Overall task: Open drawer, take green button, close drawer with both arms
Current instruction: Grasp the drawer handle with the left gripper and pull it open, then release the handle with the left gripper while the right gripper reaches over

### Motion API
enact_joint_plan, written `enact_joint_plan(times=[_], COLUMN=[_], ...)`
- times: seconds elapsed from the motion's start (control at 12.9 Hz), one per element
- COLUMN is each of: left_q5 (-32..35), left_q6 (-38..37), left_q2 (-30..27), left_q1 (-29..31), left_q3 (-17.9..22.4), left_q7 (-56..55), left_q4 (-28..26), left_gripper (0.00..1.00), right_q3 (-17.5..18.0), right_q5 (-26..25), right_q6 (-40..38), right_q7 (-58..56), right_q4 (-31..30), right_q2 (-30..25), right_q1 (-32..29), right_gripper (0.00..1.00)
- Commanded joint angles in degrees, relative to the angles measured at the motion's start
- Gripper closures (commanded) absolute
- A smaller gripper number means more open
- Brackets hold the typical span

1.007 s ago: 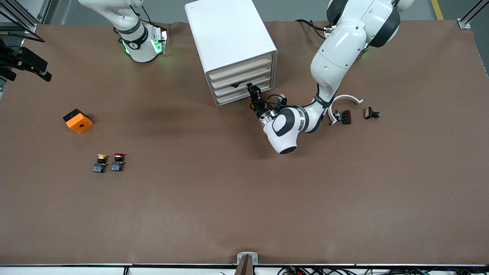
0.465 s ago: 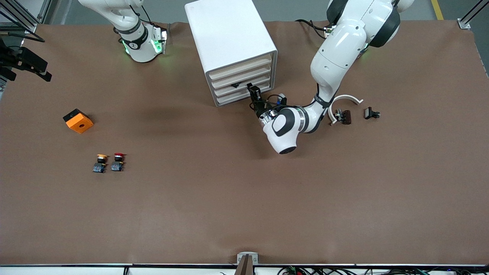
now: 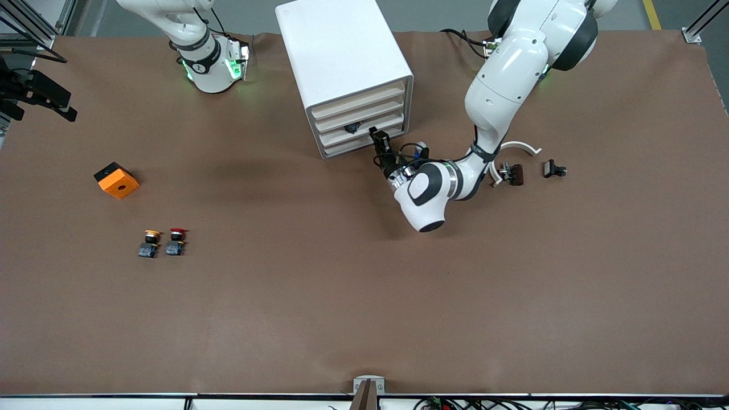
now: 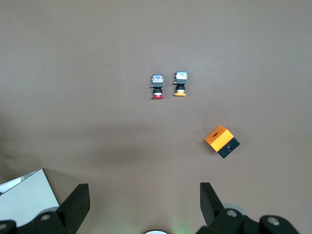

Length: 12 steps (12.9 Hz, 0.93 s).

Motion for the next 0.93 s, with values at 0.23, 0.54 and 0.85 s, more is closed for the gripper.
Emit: enact_joint_plan(times=[0.23, 0.54, 0.85], left_q5=[-0.83, -0.83, -0.83], left_q6=[0.36, 1.42, 1.77], left_q2=[1.11, 1.72, 1.64], left_q1=[3.22, 5.59, 6.74], left_q3=[1.51, 1.51, 2.74], left_q7=[0.40, 0.49, 0.49], left_q4=[4.65, 6.50, 7.64], left_gripper=[1.00, 1.00, 1.00], right_q3=[0.00, 0.00, 0.00], right_q5=[-0.78, -0.78, -0.78], right_q6=[-0.76, -1.55, -0.67], right_q7=[0.20, -0.14, -0.32], right_q4=[1.68, 1.94, 2.03], right_q2=[-0.34, 0.45, 4.31], right_q1=[0.01, 0.01, 0.19], right_gripper=[0.00, 0.00, 0.00])
